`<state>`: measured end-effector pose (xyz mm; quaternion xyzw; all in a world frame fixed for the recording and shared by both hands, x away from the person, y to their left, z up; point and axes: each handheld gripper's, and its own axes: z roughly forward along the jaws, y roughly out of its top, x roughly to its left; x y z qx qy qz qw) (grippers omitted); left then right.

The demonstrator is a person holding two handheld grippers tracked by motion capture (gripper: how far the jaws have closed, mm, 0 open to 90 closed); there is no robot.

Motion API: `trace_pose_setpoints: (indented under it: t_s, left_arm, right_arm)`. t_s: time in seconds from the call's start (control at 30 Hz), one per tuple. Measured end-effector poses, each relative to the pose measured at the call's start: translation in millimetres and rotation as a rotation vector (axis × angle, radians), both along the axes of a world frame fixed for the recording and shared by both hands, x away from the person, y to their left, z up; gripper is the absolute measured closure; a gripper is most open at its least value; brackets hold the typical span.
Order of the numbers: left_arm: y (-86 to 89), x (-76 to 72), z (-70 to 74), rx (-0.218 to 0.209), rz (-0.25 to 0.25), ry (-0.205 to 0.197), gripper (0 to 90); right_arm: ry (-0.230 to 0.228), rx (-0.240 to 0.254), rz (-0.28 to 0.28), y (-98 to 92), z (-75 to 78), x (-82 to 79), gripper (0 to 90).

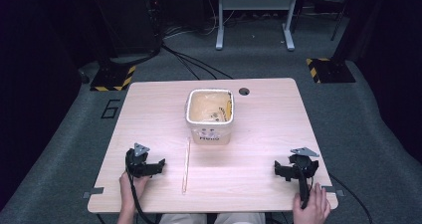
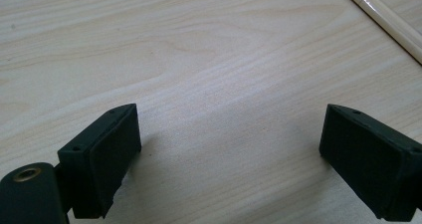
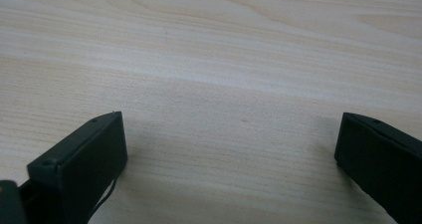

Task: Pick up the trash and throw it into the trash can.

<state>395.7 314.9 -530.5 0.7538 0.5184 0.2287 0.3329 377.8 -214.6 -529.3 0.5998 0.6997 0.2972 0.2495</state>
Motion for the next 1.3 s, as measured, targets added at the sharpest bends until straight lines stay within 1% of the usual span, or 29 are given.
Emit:
trace_pose_setpoints:
  t_s: [0.73, 0.77, 0.8, 0.83, 0.87, 0.93, 1.0, 1.03, 1.13, 1.23, 1.27, 1.3]
  left_arm:
    - [0.5, -0.1, 0.2, -0.005, 0.008, 0.008, 8.2]
    - [0.2, 0.6, 0.0, -0.004, 0.022, 0.012, 8.2]
    - [0.8, 2.0, 0.3, 0.003, 0.041, 0.025, 3.9]
    - [0.8, 2.0, 0.3, 0.003, 0.041, 0.025, 3.0]
    - [1.4, 2.6, 0.7, 0.004, 0.051, 0.034, 3.0]
    - [2.1, 1.7, 1.6, -0.005, 0.069, 0.040, 2.4]
    - [2.4, 1.0, 3.2, -0.026, 0.067, 0.045, 3.1]
    - [1.3, 0.5, 4.3, -0.036, 0.065, 0.033, 3.0]
    - [-4.5, -0.7, 9.8, -0.044, 0.045, 0.028, 3.5]
    - [-14.1, -1.9, 15.8, -0.042, 0.022, 0.017, 4.4]
    - [-14.1, -1.9, 15.8, -0.042, 0.022, 0.017, 4.5]
    - [-16.7, -1.9, 17.7, -0.043, 0.009, 0.017, 4.5]
  right_arm:
    - [0.001, 0.000, 0.001, 0.0, 0.1, 0.0, 0.0]
    - [0.001, 0.000, 0.001, 0.0, 0.1, 0.1, 0.0]
    - [0.001, 0.000, 0.001, 0.0, 0.1, 0.1, 0.0]
    - [0.001, 0.000, 0.001, 0.0, 0.1, 0.1, 0.0]
    - [0.000, 0.000, 0.001, 0.0, 0.1, 0.1, 0.0]
    - [0.000, -0.001, 0.002, -0.1, 0.1, 0.1, 0.0]
    - [-0.001, -0.001, 0.003, -0.2, 0.0, 0.2, 0.0]
    - [-0.001, -0.001, 0.003, -0.2, 0.0, 0.2, 0.0]
    - [-0.001, -0.001, 0.002, -0.1, 0.0, 0.2, 0.0]
    - [-0.001, -0.001, 0.003, -0.1, 0.0, 0.2, 0.0]
    - [0.000, 0.000, 0.002, 0.0, 0.1, 0.1, 0.0]
    - [0.000, 0.000, 0.002, 0.0, 0.1, 0.1, 0.0]
